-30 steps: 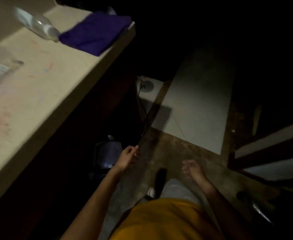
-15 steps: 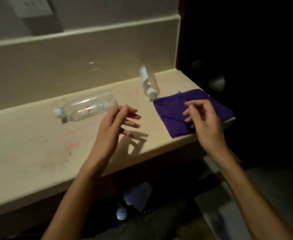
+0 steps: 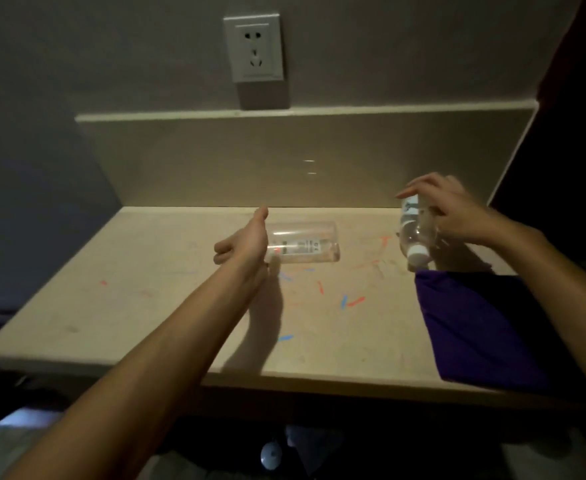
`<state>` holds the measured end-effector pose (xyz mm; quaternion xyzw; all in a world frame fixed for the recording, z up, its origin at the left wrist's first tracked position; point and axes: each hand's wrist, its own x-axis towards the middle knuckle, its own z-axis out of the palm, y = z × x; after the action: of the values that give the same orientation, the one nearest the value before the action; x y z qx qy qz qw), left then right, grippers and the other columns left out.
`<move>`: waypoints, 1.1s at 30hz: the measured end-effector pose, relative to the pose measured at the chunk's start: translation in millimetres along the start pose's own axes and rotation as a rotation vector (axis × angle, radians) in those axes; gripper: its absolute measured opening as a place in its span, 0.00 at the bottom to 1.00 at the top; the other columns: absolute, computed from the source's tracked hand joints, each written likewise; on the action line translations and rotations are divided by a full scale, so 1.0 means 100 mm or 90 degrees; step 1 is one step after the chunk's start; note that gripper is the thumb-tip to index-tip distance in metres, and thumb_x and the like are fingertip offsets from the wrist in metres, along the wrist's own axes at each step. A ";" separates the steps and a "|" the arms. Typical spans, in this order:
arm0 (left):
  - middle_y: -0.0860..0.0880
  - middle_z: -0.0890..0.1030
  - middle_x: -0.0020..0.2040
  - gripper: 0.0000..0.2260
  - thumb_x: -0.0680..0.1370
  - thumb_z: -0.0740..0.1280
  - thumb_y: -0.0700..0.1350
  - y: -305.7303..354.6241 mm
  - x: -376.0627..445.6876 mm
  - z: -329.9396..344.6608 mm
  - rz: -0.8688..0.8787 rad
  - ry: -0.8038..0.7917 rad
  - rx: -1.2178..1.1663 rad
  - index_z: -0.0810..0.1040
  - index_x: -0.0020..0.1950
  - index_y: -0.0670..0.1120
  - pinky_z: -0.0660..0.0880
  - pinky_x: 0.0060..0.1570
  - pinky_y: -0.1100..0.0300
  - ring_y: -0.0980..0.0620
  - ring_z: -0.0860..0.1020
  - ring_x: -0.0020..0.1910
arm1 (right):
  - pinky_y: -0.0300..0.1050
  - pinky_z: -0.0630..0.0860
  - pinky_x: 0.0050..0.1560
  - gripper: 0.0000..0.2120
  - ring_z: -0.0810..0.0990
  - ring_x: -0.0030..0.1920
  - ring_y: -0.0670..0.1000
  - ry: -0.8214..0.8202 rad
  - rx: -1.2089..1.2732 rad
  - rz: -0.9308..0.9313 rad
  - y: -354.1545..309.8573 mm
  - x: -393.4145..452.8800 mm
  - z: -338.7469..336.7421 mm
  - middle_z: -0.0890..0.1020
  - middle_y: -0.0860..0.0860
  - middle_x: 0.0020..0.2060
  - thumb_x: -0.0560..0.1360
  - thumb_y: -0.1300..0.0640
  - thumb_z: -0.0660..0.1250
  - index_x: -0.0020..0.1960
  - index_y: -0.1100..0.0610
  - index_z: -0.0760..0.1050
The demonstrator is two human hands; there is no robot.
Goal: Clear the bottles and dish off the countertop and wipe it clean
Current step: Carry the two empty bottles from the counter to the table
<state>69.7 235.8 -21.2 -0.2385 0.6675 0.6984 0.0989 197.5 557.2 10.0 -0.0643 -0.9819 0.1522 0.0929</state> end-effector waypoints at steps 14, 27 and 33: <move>0.42 0.68 0.68 0.44 0.64 0.80 0.59 -0.02 0.22 1.11 0.055 0.133 0.378 0.62 0.71 0.42 0.69 0.69 0.50 0.42 0.70 0.67 | 0.50 0.76 0.56 0.36 0.72 0.57 0.46 -0.204 -0.113 -0.026 0.10 0.19 0.16 0.72 0.38 0.57 0.58 0.30 0.78 0.62 0.32 0.67; 0.45 0.78 0.56 0.36 0.66 0.78 0.61 0.07 0.12 0.64 0.349 -0.184 0.339 0.69 0.65 0.45 0.83 0.52 0.48 0.46 0.82 0.51 | 0.43 0.73 0.40 0.32 0.78 0.46 0.44 0.030 0.023 0.046 -0.15 0.03 0.00 0.80 0.46 0.52 0.66 0.25 0.71 0.58 0.46 0.70; 0.44 0.78 0.59 0.27 0.76 0.77 0.51 0.23 -0.16 0.25 0.407 -0.322 0.217 0.67 0.67 0.44 0.81 0.45 0.53 0.48 0.84 0.51 | 0.49 0.81 0.47 0.34 0.81 0.47 0.46 0.128 0.148 0.078 -0.36 -0.09 -0.08 0.81 0.45 0.50 0.65 0.22 0.69 0.56 0.48 0.72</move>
<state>68.0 261.3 6.0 0.1782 0.7684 0.6100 0.0761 204.0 524.0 27.3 -0.1277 -0.9377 0.2631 0.1877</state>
